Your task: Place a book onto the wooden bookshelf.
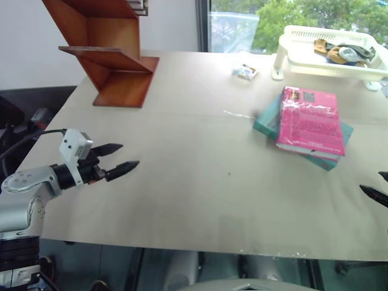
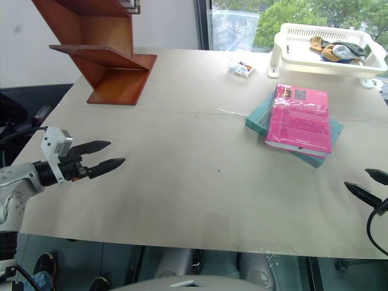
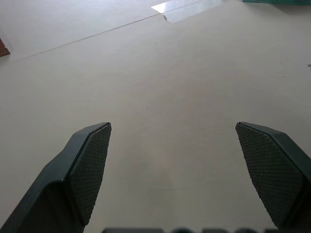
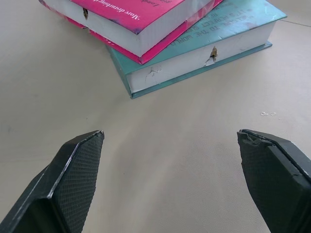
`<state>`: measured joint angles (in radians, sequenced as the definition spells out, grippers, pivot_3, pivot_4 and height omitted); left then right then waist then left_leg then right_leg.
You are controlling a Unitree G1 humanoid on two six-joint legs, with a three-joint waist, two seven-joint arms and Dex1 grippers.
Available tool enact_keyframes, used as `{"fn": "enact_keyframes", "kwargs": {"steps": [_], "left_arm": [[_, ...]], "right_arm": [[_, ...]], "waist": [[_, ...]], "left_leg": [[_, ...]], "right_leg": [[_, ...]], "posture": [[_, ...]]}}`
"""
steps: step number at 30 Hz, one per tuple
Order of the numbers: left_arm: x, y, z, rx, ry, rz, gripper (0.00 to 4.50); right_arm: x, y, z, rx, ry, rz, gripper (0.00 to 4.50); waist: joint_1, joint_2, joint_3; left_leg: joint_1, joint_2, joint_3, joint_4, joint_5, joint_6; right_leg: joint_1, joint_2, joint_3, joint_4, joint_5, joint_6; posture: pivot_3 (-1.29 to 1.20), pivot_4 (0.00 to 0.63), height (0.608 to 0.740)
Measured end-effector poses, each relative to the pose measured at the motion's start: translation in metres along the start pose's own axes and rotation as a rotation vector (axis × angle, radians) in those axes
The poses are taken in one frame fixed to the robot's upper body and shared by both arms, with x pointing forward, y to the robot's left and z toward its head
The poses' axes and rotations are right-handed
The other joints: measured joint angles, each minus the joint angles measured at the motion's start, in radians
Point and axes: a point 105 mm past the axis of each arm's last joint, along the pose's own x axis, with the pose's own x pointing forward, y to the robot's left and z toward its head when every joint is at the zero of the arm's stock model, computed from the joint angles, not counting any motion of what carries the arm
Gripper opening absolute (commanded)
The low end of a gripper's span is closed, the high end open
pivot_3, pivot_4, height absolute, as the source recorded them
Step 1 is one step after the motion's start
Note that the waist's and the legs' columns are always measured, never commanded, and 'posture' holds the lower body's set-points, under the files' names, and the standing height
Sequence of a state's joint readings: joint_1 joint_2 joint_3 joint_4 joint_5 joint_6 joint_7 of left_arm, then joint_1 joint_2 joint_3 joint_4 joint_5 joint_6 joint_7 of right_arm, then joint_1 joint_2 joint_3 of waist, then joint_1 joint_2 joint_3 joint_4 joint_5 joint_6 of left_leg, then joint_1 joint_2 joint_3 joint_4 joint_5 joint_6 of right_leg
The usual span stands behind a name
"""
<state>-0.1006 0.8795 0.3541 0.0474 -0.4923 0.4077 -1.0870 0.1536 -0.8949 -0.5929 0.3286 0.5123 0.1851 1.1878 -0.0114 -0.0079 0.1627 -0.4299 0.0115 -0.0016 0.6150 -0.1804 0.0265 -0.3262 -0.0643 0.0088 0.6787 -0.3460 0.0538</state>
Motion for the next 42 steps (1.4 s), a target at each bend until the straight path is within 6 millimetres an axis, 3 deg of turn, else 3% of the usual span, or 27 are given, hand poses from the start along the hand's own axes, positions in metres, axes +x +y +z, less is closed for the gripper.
{"fn": "enact_keyframes", "kwargs": {"steps": [7, 26, 30, 35, 42], "left_arm": [[0.005, 0.006, 0.02, 0.035, -0.048, 0.015, 4.44], [0.008, 0.006, 0.019, 0.037, -0.048, 0.01, 4.44], [0.01, 0.002, 0.027, 0.058, -0.065, -0.026, 4.44], [0.004, -0.007, 0.052, 0.164, -0.059, -0.118, 4.44], [-0.012, -0.025, 0.092, 0.243, -0.118, -0.308, 4.44]], "right_arm": [[-0.003, -0.003, 0.002, -0.028, -0.01, -0.029, 4.5], [-0.002, -0.008, 0.004, -0.03, -0.019, -0.078, 4.5], [0.012, -0.023, 0.02, -0.017, -0.087, -0.191, 4.5], [0.036, -0.047, 0.05, 0.037, -0.157, -0.359, 4.5], [0.078, -0.047, 0.055, 0.196, -0.176, -0.337, 4.5]], "waist": [[0.002, 0.0, 0.0], [-0.001, 0.0, 0.0], [-0.004, 0.0, 0.0], [-0.005, -0.001, 0.001], [-0.003, 0.0, 0.003]], "left_leg": [[0.0, 0.0, 0.0, 0.0, 0.0, 0.0], [0.0, 0.0, 0.001, 0.0, 0.0, 0.0], [0.0, 0.0, 0.002, 0.0, 0.0, 0.0], [0.0, 0.0, 0.002, 0.0, 0.0, 0.0], [-0.001, 0.0, 0.004, -0.001, 0.0, 0.0]], "right_leg": [[0.0, 0.001, 0.0, 0.0, 0.0, 0.0], [0.0, 0.001, 0.001, 0.0, 0.0, 0.0], [-0.001, 0.002, 0.002, 0.001, 0.0, 0.0], [-0.002, 0.004, 0.002, 0.001, 0.0, 0.0], [-0.004, 0.005, 0.002, 0.001, 0.0, 0.0]], "posture": [[0.0, 0.15, 0.74], [0.0, 0.15, 0.74], [0.0, 0.15, 0.74], [0.0, 0.15, 0.74], [0.0, 0.15, 0.74]]}}
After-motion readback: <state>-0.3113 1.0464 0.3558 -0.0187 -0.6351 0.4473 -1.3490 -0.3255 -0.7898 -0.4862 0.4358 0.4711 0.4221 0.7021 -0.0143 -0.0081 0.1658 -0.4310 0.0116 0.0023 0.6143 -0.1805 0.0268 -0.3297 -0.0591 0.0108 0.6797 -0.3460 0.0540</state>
